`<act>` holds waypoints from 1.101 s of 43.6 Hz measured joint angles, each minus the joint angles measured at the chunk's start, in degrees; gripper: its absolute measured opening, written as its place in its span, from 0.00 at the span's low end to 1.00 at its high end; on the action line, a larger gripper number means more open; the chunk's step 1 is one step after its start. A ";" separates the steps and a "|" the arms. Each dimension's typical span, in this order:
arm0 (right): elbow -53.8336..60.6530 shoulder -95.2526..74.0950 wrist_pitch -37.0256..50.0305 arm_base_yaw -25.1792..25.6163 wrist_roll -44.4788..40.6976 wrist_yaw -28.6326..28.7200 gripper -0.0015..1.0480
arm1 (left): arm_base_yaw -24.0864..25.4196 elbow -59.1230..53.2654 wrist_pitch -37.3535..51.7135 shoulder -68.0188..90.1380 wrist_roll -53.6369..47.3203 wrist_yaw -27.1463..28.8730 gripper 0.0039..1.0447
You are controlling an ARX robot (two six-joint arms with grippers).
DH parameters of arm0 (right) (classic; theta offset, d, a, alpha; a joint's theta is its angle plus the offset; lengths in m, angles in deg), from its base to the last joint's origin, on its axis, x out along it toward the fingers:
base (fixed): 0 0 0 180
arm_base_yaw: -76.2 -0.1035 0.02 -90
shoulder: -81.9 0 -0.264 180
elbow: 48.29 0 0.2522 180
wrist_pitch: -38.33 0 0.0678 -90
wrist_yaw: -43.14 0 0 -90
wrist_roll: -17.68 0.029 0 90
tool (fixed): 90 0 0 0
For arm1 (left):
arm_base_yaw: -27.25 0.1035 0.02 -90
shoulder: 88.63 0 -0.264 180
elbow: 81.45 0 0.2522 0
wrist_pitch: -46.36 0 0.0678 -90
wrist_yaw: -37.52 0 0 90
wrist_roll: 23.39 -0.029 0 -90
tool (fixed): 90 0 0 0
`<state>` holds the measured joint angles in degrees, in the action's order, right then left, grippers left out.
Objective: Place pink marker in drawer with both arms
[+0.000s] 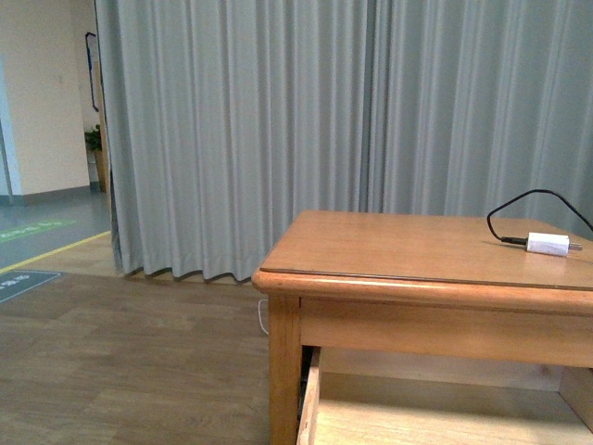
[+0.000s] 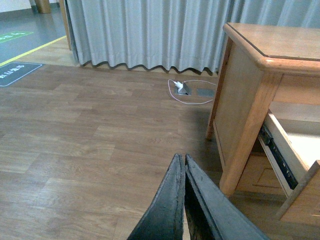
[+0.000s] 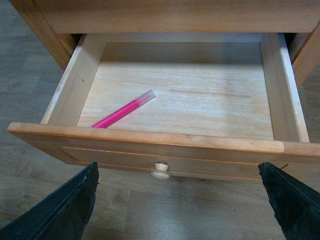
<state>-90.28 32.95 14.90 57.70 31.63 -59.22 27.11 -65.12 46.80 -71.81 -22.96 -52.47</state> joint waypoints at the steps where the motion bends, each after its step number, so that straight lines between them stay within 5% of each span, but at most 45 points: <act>1: 0.00 0.00 0.00 0.00 0.00 0.00 0.92 | 0.00 -0.15 -0.33 -0.52 0.00 0.00 0.04; 21: -0.02 0.00 0.00 0.00 0.00 0.00 0.92 | 0.00 -1.27 -3.87 -6.73 -0.04 -0.02 0.04; 25: -0.02 0.00 0.00 0.00 0.00 0.00 0.92 | 0.00 -1.25 -12.92 -13.88 -0.09 -0.04 0.04; 35: -0.02 0.02 0.00 -0.02 0.00 -0.02 0.92 | 0.00 -1.25 -14.08 -16.52 -0.07 -0.04 0.04; 38: 0.17 0.11 0.70 -0.20 -0.48 -0.98 0.92 | 0.00 -1.25 -14.08 -16.52 -0.04 -0.02 0.14; 43: 4.13 0.50 14.14 -1.55 -8.87 -10.54 0.92 | 0.00 -1.25 -14.08 -16.55 -0.04 -0.02 0.33; 48: 4.09 -3.34 6.91 1.36 -12.48 -6.78 0.92 | 0.00 -1.25 -14.10 -16.57 -0.04 -0.02 0.57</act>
<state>-86.19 29.61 21.81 59.06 19.15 -66.00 27.11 -66.37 32.70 -88.38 -23.00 -52.49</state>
